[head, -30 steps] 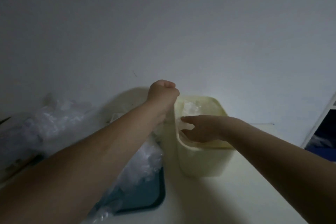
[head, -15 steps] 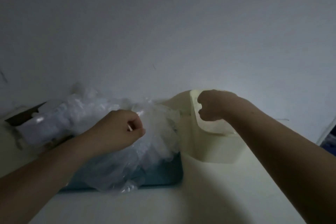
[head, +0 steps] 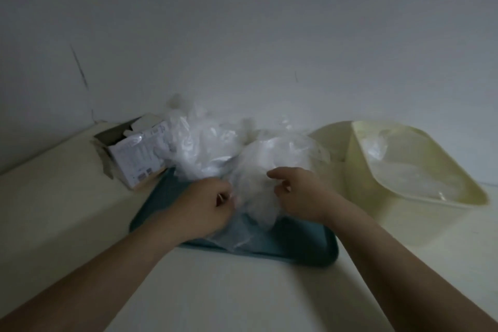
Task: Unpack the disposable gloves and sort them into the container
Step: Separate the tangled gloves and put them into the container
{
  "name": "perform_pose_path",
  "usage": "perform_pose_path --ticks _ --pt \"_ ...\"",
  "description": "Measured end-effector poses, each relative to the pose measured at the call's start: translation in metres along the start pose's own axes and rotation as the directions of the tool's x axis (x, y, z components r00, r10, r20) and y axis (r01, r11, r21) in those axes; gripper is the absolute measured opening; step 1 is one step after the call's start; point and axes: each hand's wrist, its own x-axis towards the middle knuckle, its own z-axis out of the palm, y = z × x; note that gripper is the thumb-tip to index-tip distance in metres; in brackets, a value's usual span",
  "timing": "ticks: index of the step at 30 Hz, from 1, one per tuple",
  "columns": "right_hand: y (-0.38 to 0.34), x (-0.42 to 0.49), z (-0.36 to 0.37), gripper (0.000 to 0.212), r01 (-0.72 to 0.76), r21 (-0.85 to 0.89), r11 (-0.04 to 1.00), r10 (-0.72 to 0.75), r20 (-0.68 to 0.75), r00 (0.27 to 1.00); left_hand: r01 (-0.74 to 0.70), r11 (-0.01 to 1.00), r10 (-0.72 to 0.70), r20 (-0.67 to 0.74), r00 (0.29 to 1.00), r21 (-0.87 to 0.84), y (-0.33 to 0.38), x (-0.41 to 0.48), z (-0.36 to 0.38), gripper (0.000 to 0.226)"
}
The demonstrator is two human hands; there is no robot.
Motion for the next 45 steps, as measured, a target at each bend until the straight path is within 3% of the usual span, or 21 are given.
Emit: perform_pose_path --ticks 3,5,7,8,11,13,15,17,19,21,22,23,25,27,29,31,32,35,39,43,45 --pt "0.000 0.008 -0.002 0.026 0.124 0.127 0.984 -0.073 -0.346 0.936 0.107 0.895 -0.135 -0.033 0.990 -0.434 0.019 0.005 -0.031 0.021" --pt "-0.006 0.007 -0.010 0.034 0.215 0.350 0.912 -0.025 -0.476 0.879 0.098 0.547 -0.160 0.011 0.987 -0.831 0.036 0.013 -0.050 0.008" --pt "-0.014 0.004 -0.020 0.051 0.166 0.651 0.741 0.088 -0.339 0.937 0.081 0.118 -0.089 0.070 0.993 -0.990 0.046 0.023 -0.064 0.015" --pt "-0.016 0.005 -0.024 0.061 0.108 0.744 0.660 0.104 -0.233 0.967 0.081 -0.016 -0.059 0.081 0.995 -0.997 0.047 0.028 -0.065 0.018" --pt "-0.016 0.011 -0.026 0.084 -0.026 0.858 0.512 0.054 -0.002 0.999 0.082 -0.296 -0.049 0.101 0.994 -0.952 0.046 0.047 -0.051 0.017" --pt "-0.019 0.014 -0.022 0.073 -0.069 0.902 0.426 0.001 0.076 0.997 0.024 -0.348 -0.143 0.078 0.987 -0.937 0.045 0.052 -0.040 0.041" --pt "-0.021 0.013 -0.018 0.057 -0.087 0.927 0.365 -0.031 0.106 0.994 0.045 -0.335 -0.102 0.084 0.991 -0.941 0.042 0.055 -0.034 0.073" --pt "-0.020 0.016 -0.015 0.044 -0.111 0.942 0.317 -0.063 0.137 0.988 0.094 -0.303 -0.049 0.114 0.992 -0.948 0.032 0.058 -0.031 0.065" --pt "-0.020 0.020 -0.015 0.025 -0.119 0.949 0.293 -0.069 0.145 0.987 0.121 -0.204 -0.158 0.155 0.975 -0.972 0.009 0.064 -0.027 0.065" --pt "-0.016 0.025 -0.018 0.010 -0.090 0.958 0.272 -0.035 0.103 0.994 0.231 -0.156 -0.226 0.262 0.938 -0.960 -0.009 0.066 -0.028 0.088" --pt "-0.014 0.025 -0.022 0.009 -0.067 0.955 0.289 -0.022 0.077 0.997 0.241 -0.113 -0.205 0.260 0.943 -0.964 -0.012 0.064 -0.028 0.085" --pt "-0.010 0.026 -0.025 0.011 -0.037 0.939 0.341 -0.019 0.046 0.999 0.206 0.005 -0.123 0.204 0.971 -0.979 -0.011 0.059 -0.028 0.070" --pt "-0.002 0.025 -0.033 0.017 0.016 0.875 0.484 -0.020 -0.008 1.000 0.256 -0.094 -0.036 0.260 0.965 -0.962 -0.002 0.055 -0.042 0.039" --pt "0.003 0.021 -0.039 0.011 0.050 0.771 0.635 -0.045 -0.027 0.999 0.288 0.083 -0.090 0.281 0.956 -0.954 -0.002 0.056 -0.050 0.047" --pt "0.000 0.018 -0.039 0.007 0.079 0.679 0.730 -0.100 -0.007 0.995 0.282 0.428 -0.040 0.293 0.955 -0.859 -0.003 0.057 -0.051 0.060" --pt "-0.005 0.018 -0.036 0.010 0.088 0.649 0.756 -0.138 0.026 0.990 0.192 0.684 0.054 0.312 0.949 -0.704 0.001 0.054 -0.044 0.045" --pt "-0.009 0.016 -0.035 0.009 0.094 0.653 0.752 -0.150 0.031 0.988 0.163 0.727 0.066 0.304 0.950 -0.667 0.005 0.052 -0.040 0.032" --pt "-0.008 0.017 -0.035 0.007 0.101 0.645 0.757 -0.156 0.029 0.987 0.128 0.735 0.047 0.238 0.970 -0.666 0.010 0.050 -0.037 0.015" --pt "0.006 0.018 -0.043 0.019 0.077 0.661 0.747 0.006 -0.123 0.992 0.166 0.720 -0.096 0.140 0.985 -0.673 -0.001 0.053 -0.052 0.012" --pt "0.011 0.022 -0.039 0.030 0.083 0.798 0.597 0.236 -0.273 0.933 0.159 0.722 -0.155 0.066 0.986 -0.673 -0.005 0.054 -0.059 0.003" --pt "0.008 0.021 -0.037 0.031 0.087 0.731 0.676 0.277 -0.362 0.890 0.158 0.745 -0.129 0.092 0.987 -0.649 -0.002 0.052 -0.063 0.005"
